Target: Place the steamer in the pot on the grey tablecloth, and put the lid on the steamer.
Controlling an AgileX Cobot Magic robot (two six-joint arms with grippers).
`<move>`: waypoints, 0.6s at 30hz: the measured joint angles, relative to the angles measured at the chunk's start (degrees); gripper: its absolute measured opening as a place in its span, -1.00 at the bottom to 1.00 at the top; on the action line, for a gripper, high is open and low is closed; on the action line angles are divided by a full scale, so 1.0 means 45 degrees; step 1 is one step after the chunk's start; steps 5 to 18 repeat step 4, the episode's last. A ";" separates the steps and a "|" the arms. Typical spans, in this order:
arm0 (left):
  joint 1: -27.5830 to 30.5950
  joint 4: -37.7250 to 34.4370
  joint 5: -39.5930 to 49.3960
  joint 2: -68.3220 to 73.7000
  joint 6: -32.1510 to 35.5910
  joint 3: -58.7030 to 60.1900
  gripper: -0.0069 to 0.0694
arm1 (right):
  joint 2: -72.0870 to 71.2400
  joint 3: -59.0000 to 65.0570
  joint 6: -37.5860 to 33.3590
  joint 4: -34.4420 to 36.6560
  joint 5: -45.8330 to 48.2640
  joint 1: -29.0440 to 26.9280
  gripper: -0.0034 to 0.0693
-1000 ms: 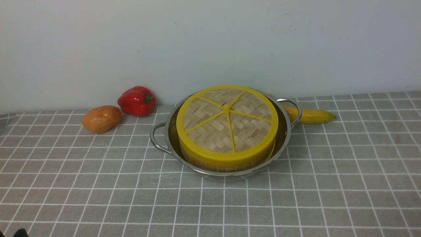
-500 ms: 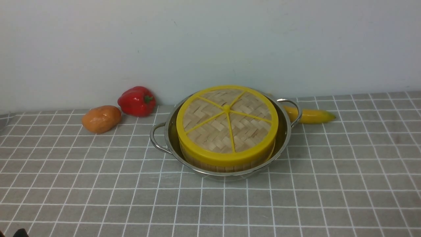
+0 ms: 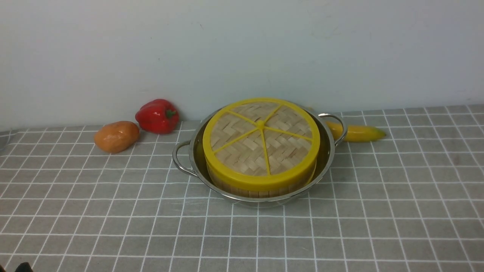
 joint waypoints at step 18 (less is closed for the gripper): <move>0.0000 0.0000 0.0000 0.0000 0.0000 0.0000 -0.18 | 0.0000 0.0000 0.0000 0.0000 0.0000 0.0015 -0.24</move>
